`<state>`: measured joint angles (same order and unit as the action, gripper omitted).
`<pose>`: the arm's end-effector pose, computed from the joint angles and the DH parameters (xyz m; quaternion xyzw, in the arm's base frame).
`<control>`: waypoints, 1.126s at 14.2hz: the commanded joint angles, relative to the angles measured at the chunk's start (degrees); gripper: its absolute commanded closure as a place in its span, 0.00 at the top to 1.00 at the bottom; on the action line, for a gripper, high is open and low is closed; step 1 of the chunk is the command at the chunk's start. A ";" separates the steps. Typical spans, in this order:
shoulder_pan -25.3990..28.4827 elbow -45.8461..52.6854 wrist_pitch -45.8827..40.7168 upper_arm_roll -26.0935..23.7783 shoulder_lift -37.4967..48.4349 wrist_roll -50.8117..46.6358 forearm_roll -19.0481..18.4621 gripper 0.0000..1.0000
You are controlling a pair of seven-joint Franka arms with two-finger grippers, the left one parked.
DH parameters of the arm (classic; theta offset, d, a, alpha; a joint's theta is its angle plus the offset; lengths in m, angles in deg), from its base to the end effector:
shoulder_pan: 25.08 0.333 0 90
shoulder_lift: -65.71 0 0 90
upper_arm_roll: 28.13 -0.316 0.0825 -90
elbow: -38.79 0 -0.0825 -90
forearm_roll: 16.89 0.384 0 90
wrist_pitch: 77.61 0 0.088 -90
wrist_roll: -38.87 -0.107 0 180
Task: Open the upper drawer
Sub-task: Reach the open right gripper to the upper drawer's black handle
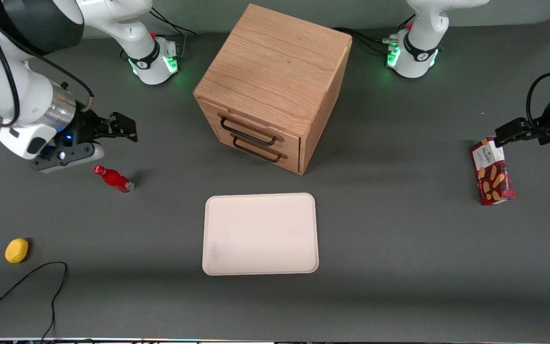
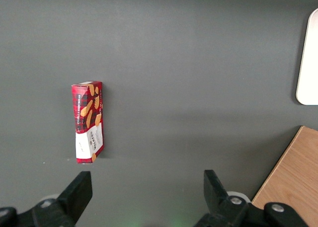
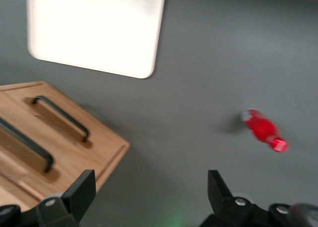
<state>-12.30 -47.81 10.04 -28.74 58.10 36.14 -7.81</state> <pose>0.5680 0.1527 0.5744 -0.9910 -0.0912 0.0677 0.0711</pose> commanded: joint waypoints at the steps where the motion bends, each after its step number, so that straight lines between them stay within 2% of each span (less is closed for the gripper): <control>1: 2.67 3.37 -0.63 0.00 -3.28 0.44 3.04 1.00; 11: 14.98 2.93 -0.54 -0.09 -8.20 3.34 3.22 1.00; 14: 19.72 2.58 3.48 -0.01 -10.31 12.81 1.99 1.00; 16: 20.44 2.75 4.47 -0.09 -12.06 13.72 0.41 1.00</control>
<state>6.86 -46.55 13.73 -29.54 48.33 46.58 -6.19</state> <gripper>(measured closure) 0.000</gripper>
